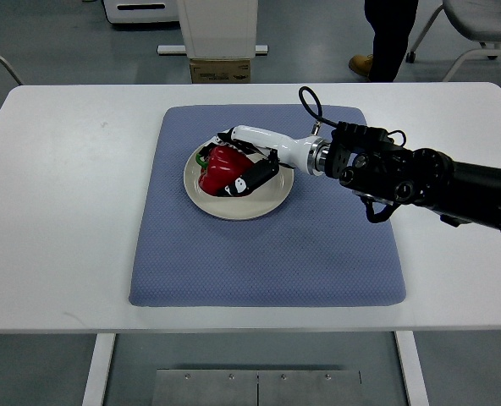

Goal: Place red pepper on plate with right hand
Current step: 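Lower the pepper onto the plate and open the right hand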

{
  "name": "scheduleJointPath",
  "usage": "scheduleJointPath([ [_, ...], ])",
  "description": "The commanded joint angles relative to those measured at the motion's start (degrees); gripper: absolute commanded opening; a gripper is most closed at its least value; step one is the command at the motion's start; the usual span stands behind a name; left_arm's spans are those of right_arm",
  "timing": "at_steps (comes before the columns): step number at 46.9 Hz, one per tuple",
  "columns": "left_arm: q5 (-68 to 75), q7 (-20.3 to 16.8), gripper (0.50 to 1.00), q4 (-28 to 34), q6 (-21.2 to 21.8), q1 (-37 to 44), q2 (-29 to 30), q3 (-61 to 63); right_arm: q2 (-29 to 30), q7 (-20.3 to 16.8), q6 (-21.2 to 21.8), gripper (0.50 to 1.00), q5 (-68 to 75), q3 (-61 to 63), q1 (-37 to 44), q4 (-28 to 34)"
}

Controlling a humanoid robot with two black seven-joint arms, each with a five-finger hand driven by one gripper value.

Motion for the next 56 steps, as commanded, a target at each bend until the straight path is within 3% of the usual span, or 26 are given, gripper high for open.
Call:
scheduleJointPath([
  [1,0.00,0.00,1.000,0.00,0.00,0.00,0.00,0.00,0.00,-0.56,-0.88,0.500,0.00,0.19,-0.25,-0.24],
  [16,0.00,0.00,1.000,0.00,0.00,0.00,0.00,0.00,0.00,-1.45,-2.55,0.500,0.00,0.37,-1.74,-0.07],
  [17,0.00,0.00,1.000,0.00,0.00,0.00,0.00,0.00,0.00,-1.45,-2.81,0.568,0.00,0.37,-1.83,-0.07],
  [21,0.00,0.00,1.000,0.00,0.00,0.00,0.00,0.00,0.00,-1.45,-4.04,0.999,0.00,0.45,-2.01,0.02],
  [37,0.00,0.00,1.000,0.00,0.00,0.00,0.00,0.00,0.00,-1.27,-4.22,1.000,0.00,1.68,-2.53,0.11],
  [56,0.00,0.00,1.000,0.00,0.00,0.00,0.00,0.00,0.00,-1.18,-4.40,1.000,0.00,23.30,-10.09,-1.12],
])
